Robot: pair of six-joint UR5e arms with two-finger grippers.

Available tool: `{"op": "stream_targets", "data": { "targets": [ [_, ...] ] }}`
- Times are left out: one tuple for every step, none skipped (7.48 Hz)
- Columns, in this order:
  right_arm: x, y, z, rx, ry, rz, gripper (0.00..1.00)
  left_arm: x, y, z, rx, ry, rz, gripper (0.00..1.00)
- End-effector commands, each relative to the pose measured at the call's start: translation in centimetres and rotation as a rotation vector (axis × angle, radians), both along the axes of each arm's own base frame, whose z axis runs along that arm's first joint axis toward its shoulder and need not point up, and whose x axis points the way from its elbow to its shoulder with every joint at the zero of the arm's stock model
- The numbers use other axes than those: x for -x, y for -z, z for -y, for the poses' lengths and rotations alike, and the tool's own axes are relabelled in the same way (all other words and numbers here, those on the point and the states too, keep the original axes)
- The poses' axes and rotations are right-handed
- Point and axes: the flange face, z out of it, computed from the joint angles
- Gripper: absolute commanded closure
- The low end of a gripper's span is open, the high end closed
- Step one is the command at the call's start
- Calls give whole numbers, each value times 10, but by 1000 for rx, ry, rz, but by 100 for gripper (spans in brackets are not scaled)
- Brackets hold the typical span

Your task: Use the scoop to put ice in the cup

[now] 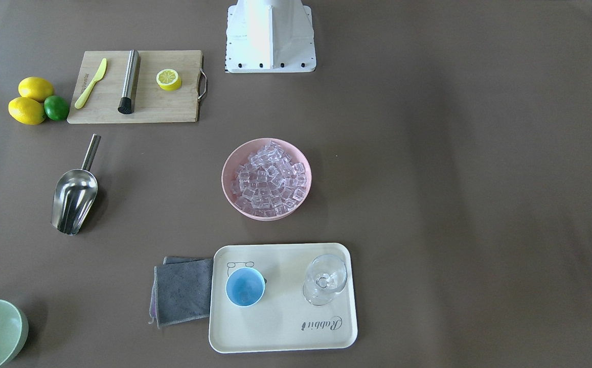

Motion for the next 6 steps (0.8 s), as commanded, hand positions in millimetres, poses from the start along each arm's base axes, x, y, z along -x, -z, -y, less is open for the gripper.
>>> {"op": "stream_targets", "data": {
  "targets": [
    [-8,-30,-10,2,3,-48,0,-4,1,2,16,14,2,1],
    [-7,-31,-9,-15,4,-48,0,-4,2,3,13,14,2,1],
    [-7,-29,-9,-20,4,-50,0,-5,0,2,18,13,3,1],
    [-8,-25,-9,-29,2,-50,0,-5,0,2,18,13,3,1],
    [-8,-25,-9,-29,3,-53,0,-5,0,2,17,11,2,1],
    [-8,-28,-10,-23,3,-53,0,-5,-1,2,17,10,2,1]
  ]
}}
